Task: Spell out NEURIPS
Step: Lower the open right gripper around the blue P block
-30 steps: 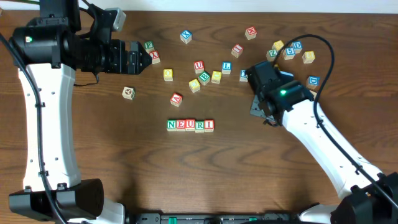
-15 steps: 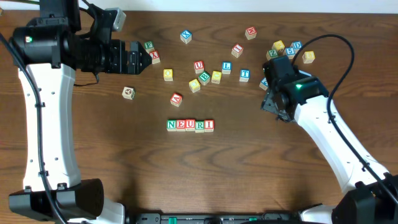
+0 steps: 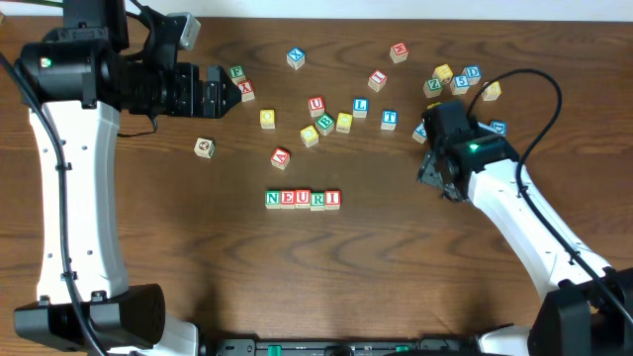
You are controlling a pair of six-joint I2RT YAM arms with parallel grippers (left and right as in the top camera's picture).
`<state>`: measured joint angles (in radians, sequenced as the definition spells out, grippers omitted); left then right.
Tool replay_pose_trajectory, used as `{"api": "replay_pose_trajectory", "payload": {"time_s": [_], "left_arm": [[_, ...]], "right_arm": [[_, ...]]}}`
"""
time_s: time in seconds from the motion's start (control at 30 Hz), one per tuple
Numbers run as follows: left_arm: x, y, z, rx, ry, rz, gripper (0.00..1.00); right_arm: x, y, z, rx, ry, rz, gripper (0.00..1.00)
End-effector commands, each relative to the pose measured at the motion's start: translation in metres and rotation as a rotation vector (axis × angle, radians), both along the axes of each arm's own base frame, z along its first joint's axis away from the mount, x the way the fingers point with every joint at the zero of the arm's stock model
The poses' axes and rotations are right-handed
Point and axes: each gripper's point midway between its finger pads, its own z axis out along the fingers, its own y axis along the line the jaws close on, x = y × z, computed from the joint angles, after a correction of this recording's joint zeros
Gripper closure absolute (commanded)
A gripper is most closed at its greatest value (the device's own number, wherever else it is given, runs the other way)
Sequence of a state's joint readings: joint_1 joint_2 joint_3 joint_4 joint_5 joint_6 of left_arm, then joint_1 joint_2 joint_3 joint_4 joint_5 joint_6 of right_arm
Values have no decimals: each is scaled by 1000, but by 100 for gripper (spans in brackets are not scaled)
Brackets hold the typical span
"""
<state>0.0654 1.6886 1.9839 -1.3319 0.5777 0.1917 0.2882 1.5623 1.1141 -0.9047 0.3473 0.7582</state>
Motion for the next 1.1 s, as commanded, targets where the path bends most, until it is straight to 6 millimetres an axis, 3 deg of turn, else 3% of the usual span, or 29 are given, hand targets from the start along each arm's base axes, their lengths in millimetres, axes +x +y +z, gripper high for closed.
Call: {"api": "replay_pose_trajectory", "payload": {"time_s": [0.0,0.23,0.37,0.63,1.07], "left_arm": [[-1,0,8,-1,-29,-12,2],[-1,0,8,-1,-29,-12,2],[-1,0,8,-1,-29,-12,2],[-1,0,8,-1,-29,-12,2],[-1,0,8,-1,-29,-12,2]], "right_arm": [[-3,-9,-12,-21,12,-34,18],[17,-4,-18,-18,-34,12,17],[32,17,-36,80,-25,100,20],[28,20,-71,177,84,120,23],[39,11,-70,220,56,124,25]]}}
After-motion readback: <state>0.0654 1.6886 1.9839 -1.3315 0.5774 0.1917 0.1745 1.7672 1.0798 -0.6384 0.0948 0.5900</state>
